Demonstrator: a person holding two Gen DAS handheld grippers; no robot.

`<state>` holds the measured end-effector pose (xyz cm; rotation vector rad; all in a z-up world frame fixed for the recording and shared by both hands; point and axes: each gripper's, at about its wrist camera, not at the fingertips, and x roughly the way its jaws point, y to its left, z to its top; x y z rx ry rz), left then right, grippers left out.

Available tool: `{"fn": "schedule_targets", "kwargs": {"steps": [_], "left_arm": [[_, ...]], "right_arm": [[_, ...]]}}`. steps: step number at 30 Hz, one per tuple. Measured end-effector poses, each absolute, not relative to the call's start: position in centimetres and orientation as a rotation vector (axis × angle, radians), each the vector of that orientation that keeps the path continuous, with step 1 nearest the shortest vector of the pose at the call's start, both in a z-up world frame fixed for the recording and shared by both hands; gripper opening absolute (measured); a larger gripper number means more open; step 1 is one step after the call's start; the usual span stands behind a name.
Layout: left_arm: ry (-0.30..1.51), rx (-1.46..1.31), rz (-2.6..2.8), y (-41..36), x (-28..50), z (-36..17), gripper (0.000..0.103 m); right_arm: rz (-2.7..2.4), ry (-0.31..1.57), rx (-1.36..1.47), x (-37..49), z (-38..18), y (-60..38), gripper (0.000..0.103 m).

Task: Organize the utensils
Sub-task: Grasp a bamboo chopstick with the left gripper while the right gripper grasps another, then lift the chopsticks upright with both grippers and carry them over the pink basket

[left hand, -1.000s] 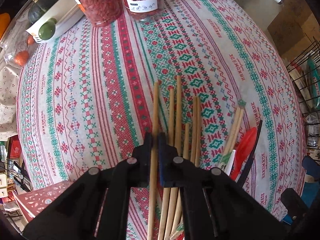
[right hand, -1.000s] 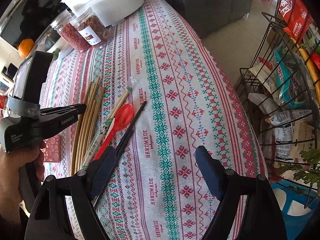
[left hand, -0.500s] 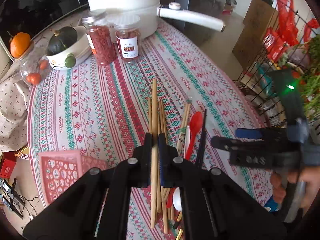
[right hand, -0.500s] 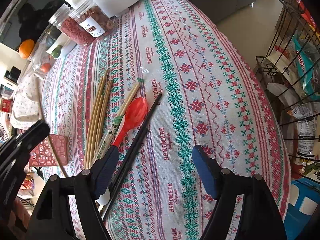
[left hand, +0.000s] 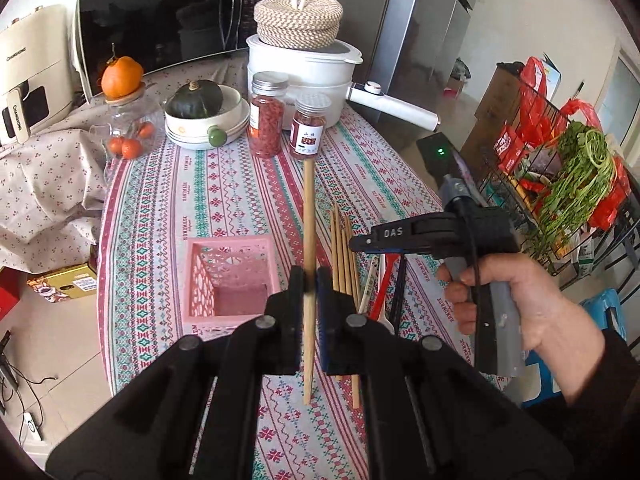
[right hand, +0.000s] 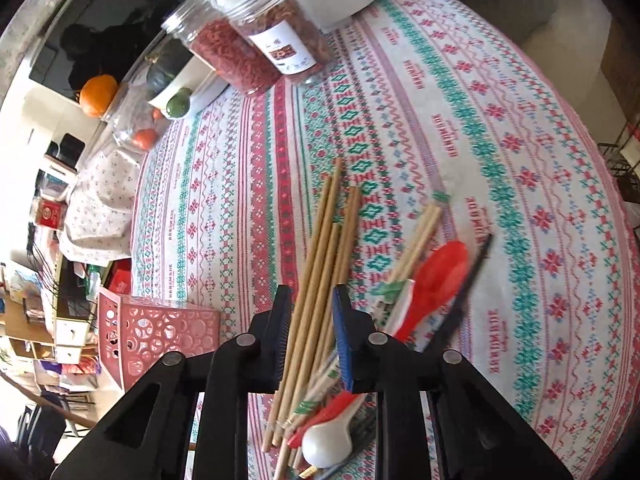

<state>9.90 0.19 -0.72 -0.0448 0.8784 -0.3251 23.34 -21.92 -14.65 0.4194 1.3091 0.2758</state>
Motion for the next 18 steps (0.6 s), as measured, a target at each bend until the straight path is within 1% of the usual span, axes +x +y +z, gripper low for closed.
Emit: {"fn": "schedule_targets", "kwargs": {"steps": [6, 9, 11, 13, 16, 17, 18], "left_arm": [[0.877, -0.074, -0.321, 2.1, 9.1, -0.6, 0.007], [0.881, -0.081, -0.323, 2.8, 8.8, -0.7, 0.007], [0.882, -0.088, -0.32, 3.3, 8.7, -0.8, 0.007], [0.886, -0.095, -0.319, 3.6, 8.7, -0.8, 0.007], [0.883, -0.096, -0.312, 4.0, 8.6, -0.8, 0.007], [0.879, -0.093, -0.306, 4.0, 8.6, -0.7, 0.007], [0.874, -0.089, -0.301, 4.0, 8.5, -0.6, 0.007]], "right_arm": [[0.212, 1.341, 0.345, 24.9, -16.2, -19.4, 0.013], [0.191, 1.341, 0.298, 25.4, -16.3, -18.2, 0.013], [0.171, 1.36, 0.233, 25.5, -16.9, -16.9, 0.014], [0.146, 1.338, 0.128, 25.7, -16.8, -15.7, 0.01], [0.118, 1.316, -0.001, 25.5, -16.7, -13.8, 0.009], [0.108, 1.304, -0.028, 25.4, -16.7, -13.3, 0.011], [0.1, 1.29, -0.029, 25.3, -16.7, -13.1, 0.009]]}}
